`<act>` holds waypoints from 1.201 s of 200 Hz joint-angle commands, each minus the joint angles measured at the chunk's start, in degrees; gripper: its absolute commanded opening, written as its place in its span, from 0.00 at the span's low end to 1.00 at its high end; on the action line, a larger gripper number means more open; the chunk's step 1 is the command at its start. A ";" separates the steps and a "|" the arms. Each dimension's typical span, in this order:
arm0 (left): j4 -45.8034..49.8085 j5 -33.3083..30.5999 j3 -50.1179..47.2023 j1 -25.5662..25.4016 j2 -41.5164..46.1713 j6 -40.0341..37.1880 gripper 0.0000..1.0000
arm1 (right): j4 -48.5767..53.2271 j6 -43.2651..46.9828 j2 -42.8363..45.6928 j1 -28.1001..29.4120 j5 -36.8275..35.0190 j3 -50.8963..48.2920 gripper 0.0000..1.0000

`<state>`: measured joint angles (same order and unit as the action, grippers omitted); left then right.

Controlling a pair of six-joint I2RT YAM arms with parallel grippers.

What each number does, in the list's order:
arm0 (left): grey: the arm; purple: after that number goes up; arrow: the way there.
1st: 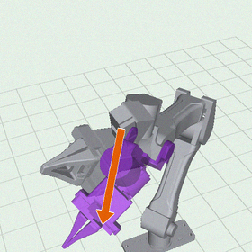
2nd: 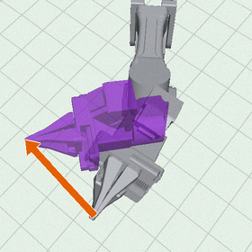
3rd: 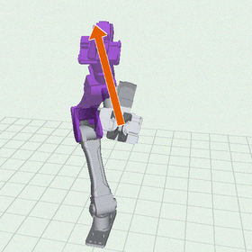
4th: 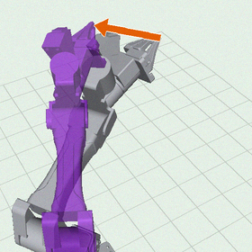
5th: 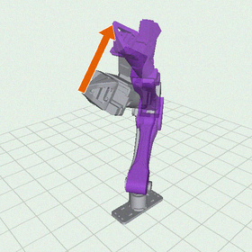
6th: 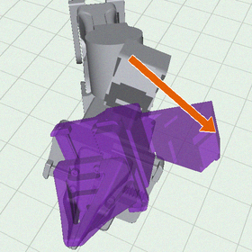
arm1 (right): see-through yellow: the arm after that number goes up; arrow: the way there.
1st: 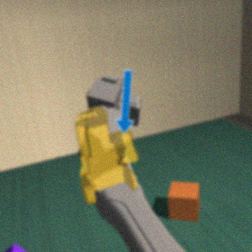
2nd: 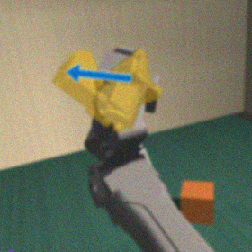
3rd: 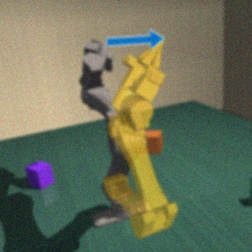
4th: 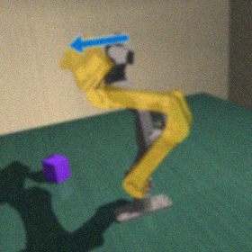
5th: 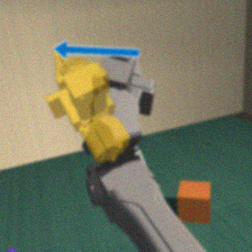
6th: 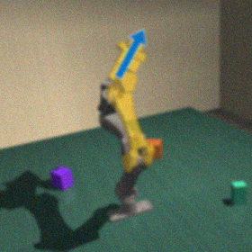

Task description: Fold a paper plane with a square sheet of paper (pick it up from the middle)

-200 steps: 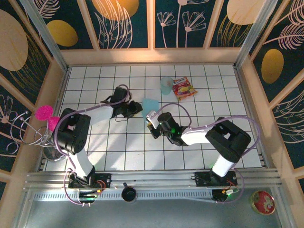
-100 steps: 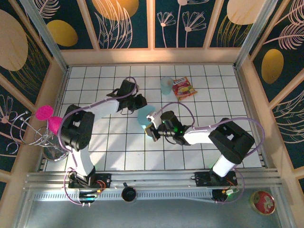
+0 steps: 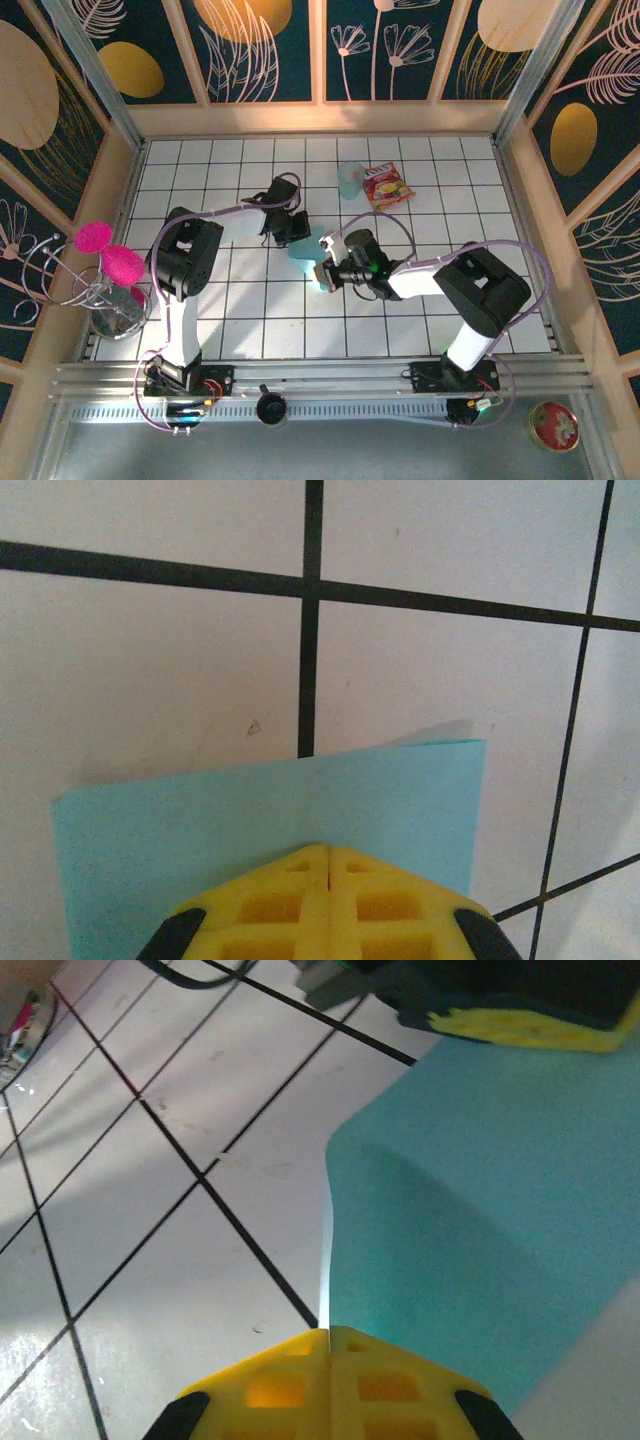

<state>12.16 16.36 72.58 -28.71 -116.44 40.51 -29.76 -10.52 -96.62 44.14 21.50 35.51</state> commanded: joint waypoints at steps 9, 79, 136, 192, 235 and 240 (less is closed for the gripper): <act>3.04 -1.68 0.37 0.12 -2.64 -1.17 0.02 | 2.57 -3.47 -1.29 -1.32 -1.37 1.65 0.00; 3.71 -1.48 0.81 0.10 -3.07 -2.44 0.01 | 6.83 -3.55 -3.11 -2.21 -4.62 5.21 0.00; 3.59 -0.80 0.90 0.08 -3.15 -2.74 0.01 | 8.73 -3.32 -4.54 -2.48 -4.93 6.85 0.00; 3.48 -0.62 0.82 0.14 -3.00 -2.81 0.01 | 9.02 -3.50 -5.40 -2.47 -4.71 7.25 0.00; 3.31 -0.43 0.87 0.14 -2.98 -2.81 0.01 | 9.71 -3.45 -6.51 -2.48 -4.70 7.91 0.00; 3.35 -0.37 0.90 0.14 -3.00 -2.81 0.01 | 9.80 -3.49 -6.68 -2.48 -4.71 7.91 0.00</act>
<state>12.27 16.43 73.41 -28.73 -117.08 38.96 -21.45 -13.89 -102.19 42.02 17.43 41.85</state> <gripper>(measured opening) 0.046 0.052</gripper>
